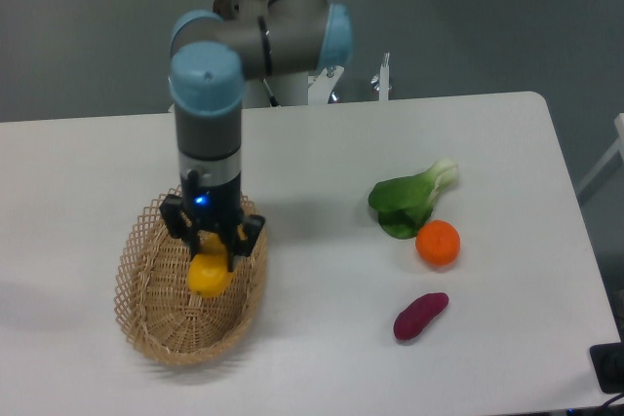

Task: Place the mango in the basket
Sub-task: 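Carry the held mango over the wicker basket and lower it inside, then open the gripper to release the mango into the basket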

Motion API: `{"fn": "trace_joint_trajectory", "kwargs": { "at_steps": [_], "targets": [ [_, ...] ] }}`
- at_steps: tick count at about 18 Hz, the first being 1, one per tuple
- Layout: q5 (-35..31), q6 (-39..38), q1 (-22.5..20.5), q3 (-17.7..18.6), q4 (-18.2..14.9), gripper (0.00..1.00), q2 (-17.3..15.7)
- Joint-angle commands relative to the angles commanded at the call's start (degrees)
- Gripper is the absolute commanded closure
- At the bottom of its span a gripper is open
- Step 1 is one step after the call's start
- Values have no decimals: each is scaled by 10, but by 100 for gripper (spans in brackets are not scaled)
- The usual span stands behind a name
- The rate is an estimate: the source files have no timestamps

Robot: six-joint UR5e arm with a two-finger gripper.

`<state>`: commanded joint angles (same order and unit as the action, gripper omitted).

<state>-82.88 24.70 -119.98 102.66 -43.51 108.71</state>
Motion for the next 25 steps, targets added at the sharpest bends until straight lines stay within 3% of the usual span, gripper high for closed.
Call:
{"fn": "trace_joint_trajectory", "kwargs": {
  "at_steps": [10, 12, 15, 18, 19, 25],
  "targets": [
    [-1, -5, 19, 0, 1, 48, 28],
    [-1, -4, 20, -1, 1, 37, 29],
    [-3, -2, 20, -1, 1, 36, 34],
    [-3, 3, 19, -3, 3, 6, 35],
    [-3, 3, 19, -3, 3, 1, 34],
    [-31, 5, 14, -11, 0, 0, 12]
  ]
}}
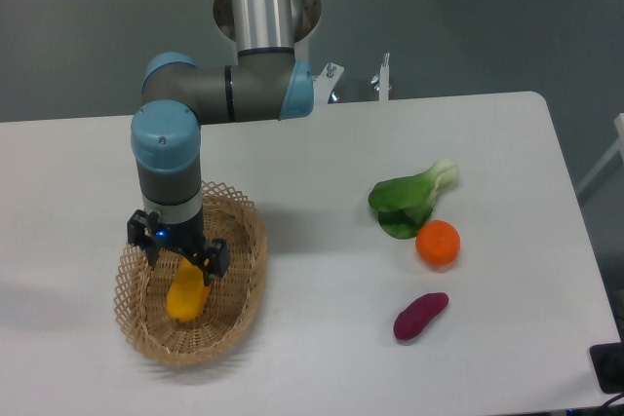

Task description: Place the mango in the basket

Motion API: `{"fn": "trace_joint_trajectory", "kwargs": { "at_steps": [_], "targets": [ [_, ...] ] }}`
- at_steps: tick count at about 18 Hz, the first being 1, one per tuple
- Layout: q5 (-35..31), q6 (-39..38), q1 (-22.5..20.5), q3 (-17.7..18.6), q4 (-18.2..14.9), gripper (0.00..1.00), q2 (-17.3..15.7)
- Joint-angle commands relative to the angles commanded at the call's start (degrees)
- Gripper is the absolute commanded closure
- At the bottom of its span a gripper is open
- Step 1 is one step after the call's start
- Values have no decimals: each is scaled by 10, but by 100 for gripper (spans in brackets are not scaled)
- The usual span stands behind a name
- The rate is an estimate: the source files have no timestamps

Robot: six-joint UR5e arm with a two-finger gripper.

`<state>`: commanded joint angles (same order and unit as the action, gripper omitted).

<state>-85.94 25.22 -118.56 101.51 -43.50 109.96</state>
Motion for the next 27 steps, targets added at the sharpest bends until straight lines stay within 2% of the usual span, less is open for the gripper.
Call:
{"fn": "trace_joint_trajectory", "kwargs": {
  "at_steps": [4, 6, 11, 13, 18, 22, 27],
  "targets": [
    [-14, 41, -25, -6, -6, 0, -30],
    [-15, 65, -41, -13, -24, 0, -40],
    [-15, 139, -86, -75, -165, 0, -60],
    [-14, 166, -110, -94, -196, 0, -61],
    [-8, 265, -163, -105, -210, 0, -79],
    [-5, 297, -192, -105, -226, 0, -86],
    [3, 303, -201, -105, -229, 0, -92]
  ]
}}
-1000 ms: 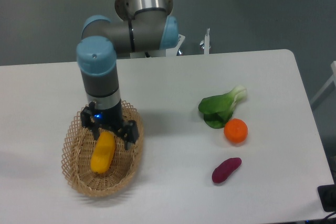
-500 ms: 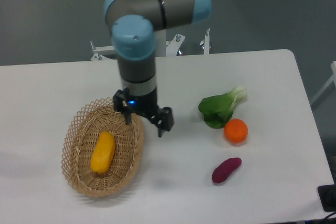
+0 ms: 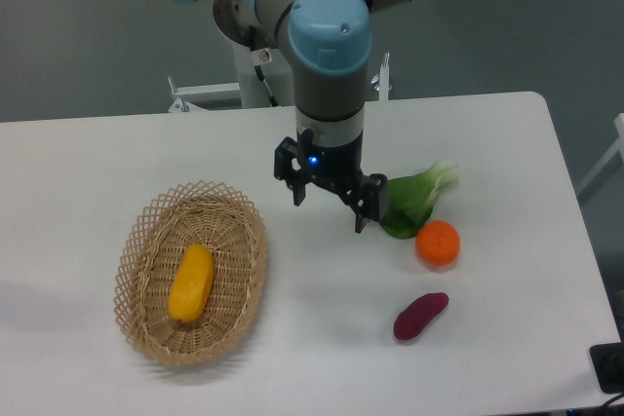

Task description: Place the mango in the basket

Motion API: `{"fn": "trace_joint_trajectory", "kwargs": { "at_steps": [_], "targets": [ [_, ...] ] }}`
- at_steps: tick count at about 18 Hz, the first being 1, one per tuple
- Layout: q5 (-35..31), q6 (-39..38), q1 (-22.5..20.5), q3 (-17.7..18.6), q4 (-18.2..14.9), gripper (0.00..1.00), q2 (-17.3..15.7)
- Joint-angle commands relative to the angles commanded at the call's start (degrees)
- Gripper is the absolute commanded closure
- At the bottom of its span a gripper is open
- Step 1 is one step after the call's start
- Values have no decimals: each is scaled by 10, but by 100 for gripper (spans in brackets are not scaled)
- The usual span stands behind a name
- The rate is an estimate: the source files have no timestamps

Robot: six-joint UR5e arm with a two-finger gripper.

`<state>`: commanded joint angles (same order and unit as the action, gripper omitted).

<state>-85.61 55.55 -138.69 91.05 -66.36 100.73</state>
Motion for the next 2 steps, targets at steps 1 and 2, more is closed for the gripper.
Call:
{"fn": "trace_joint_trajectory", "kwargs": {
  "at_steps": [1, 2],
  "targets": [
    [0, 0, -1, 2, 0, 0, -4],
    [1, 1, -2, 3, 0, 0, -4]
  ]
}}
